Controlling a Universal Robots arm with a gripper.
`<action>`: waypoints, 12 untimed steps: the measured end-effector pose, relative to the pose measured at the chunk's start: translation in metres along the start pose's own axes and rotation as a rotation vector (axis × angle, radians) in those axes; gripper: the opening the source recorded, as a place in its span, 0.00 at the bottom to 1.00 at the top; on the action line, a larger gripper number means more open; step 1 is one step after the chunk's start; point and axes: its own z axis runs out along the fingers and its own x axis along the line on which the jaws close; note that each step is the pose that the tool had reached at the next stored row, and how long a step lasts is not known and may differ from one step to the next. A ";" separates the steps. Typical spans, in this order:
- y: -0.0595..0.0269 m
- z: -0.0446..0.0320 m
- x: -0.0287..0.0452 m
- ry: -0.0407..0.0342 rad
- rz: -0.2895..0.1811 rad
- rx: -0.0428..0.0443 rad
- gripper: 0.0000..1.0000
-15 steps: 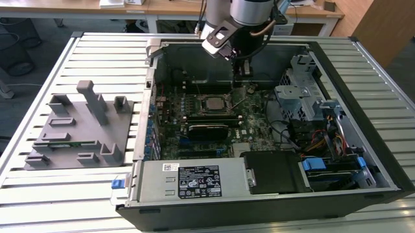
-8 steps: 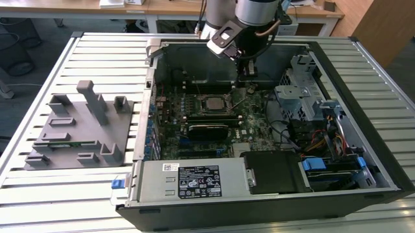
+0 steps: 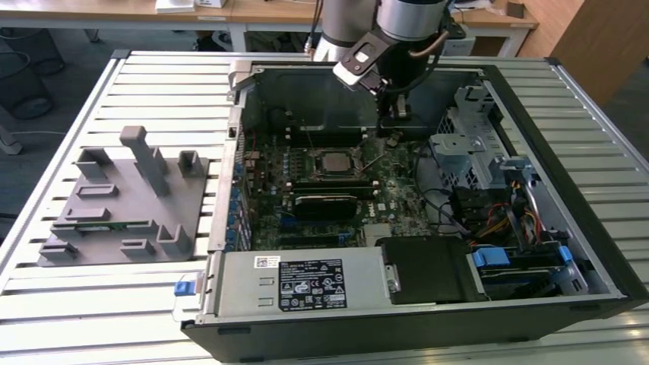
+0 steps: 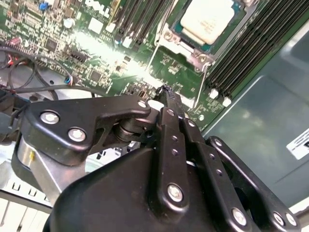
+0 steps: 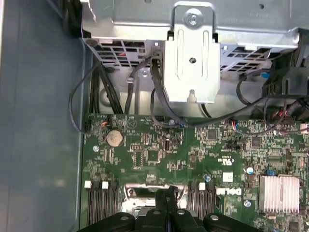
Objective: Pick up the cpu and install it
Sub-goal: 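Close the cpu cover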
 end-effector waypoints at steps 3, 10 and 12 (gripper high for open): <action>0.0056 0.0008 0.0002 0.0002 0.000 -0.0001 0.11; 0.0168 0.0091 0.0067 0.0002 -0.001 0.0002 0.11; 0.0189 0.0123 0.0082 0.0001 -0.001 0.0002 0.11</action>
